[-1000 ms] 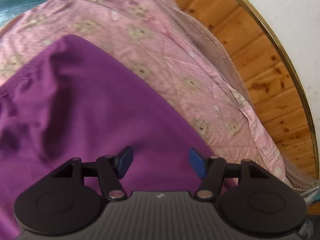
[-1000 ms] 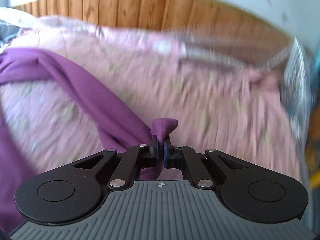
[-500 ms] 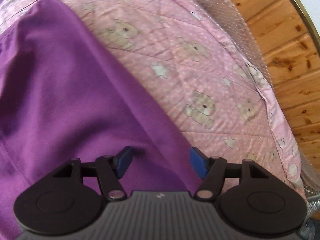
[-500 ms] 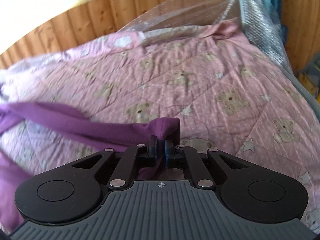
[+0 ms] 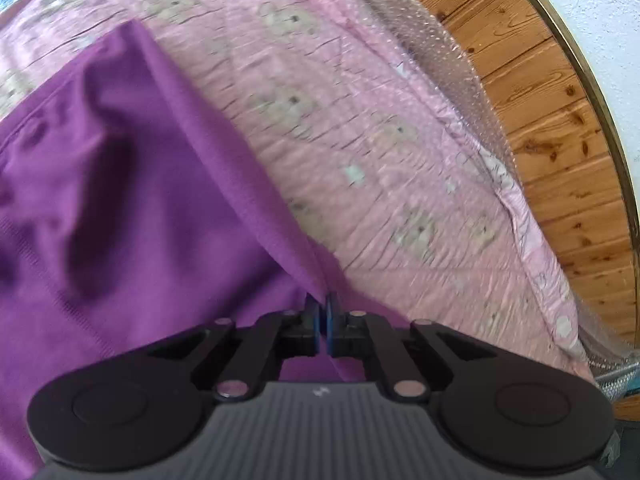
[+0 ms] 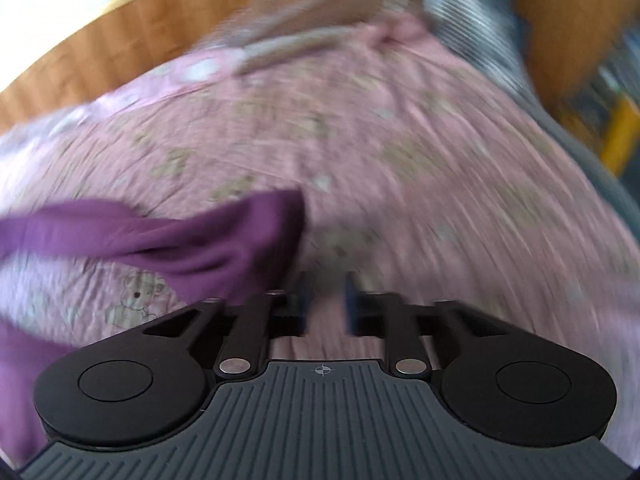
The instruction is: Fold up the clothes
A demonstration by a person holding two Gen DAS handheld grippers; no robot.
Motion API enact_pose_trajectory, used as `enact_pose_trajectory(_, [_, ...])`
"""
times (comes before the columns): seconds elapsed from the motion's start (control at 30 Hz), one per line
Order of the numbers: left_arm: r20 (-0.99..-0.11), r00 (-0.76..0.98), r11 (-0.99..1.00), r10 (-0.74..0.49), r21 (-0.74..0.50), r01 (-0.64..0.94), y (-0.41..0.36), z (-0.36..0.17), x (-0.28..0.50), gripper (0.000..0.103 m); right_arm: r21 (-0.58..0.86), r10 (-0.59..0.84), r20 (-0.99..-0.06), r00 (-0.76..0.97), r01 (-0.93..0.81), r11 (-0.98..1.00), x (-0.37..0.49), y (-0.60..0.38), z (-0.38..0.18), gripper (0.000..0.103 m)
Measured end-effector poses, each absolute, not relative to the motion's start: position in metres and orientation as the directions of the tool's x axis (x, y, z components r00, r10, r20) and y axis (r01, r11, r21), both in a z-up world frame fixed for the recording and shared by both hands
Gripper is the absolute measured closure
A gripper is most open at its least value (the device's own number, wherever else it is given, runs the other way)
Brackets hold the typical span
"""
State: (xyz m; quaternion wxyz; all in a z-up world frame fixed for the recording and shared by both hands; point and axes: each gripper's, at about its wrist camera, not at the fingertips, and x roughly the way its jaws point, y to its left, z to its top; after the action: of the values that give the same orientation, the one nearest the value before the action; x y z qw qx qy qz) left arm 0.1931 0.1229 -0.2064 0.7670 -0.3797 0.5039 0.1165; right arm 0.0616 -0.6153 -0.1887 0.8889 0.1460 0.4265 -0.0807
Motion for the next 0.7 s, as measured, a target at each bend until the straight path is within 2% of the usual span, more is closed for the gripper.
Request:
enact_pose_trajectory(0.03, [-0.862,0.465,0.677,-0.202,-0.466,-0.569,0.128,-0.208,0.172,0.100,0.251,0.001,-0.789,0.614,0.320,0.913,0.052,-0.619,-0.190,0.067])
enact_pose_trajectory(0.13, [-0.851,0.479,0.632,-0.216,-0.496,-0.595,0.139,-0.217,0.143,0.100,0.477,0.111,-0.773,0.624,0.459,0.749,0.033,-0.623,-0.192,0.050])
enact_pose_trajectory(0.23, [-0.827,0.520,0.622,-0.215,-0.527,-0.580,0.142,-0.218,0.134,0.100,0.643,0.204,-0.711,0.673,0.505,0.576,0.040,-0.618,-0.190,0.045])
enact_pose_trajectory(0.27, [-0.815,0.536,0.618,-0.220,-0.541,-0.571,0.142,-0.218,0.134,0.100,0.664,0.217,-0.705,0.675,0.523,0.534,0.049,-0.615,-0.190,0.035])
enact_pose_trajectory(0.33, [-0.804,0.551,0.625,-0.223,-0.551,-0.552,0.139,-0.216,0.134,0.100,0.672,0.233,-0.719,0.655,0.570,0.473,0.070,-0.610,-0.193,0.025])
enact_pose_trajectory(0.47, [-0.785,0.576,0.643,-0.227,-0.565,-0.517,0.133,-0.210,0.136,0.100,0.554,0.215,-0.822,0.527,0.652,0.518,0.123,-0.594,-0.209,0.028])
enact_pose_trajectory(0.5, [-0.779,0.585,0.642,-0.227,-0.571,-0.511,0.133,-0.208,0.137,0.100,0.519,0.197,-0.845,0.498,0.670,0.531,0.134,-0.591,-0.213,0.030])
enact_pose_trajectory(0.57, [-0.772,0.595,0.649,-0.224,-0.573,-0.500,0.134,-0.205,0.137,0.100,0.434,0.132,-0.890,0.436,0.727,0.532,0.148,-0.588,-0.223,0.046])
enact_pose_trajectory(0.6, [-0.766,0.602,0.651,-0.225,-0.578,-0.492,0.134,-0.203,0.138,0.100,0.419,0.114,-0.895,0.432,0.725,0.547,0.154,-0.588,-0.220,0.058])
enact_pose_trajectory(0.63, [-0.756,0.613,0.653,-0.230,-0.587,-0.479,0.134,-0.198,0.139,0.100,0.411,0.099,-0.895,0.436,0.715,0.565,0.160,-0.587,-0.216,0.097])
enact_pose_trajectory(0.7, [-0.720,0.648,0.649,-0.249,-0.621,-0.440,0.138,-0.183,0.136,0.100,0.448,0.077,-0.861,0.503,0.679,0.582,0.158,-0.587,-0.192,0.099])
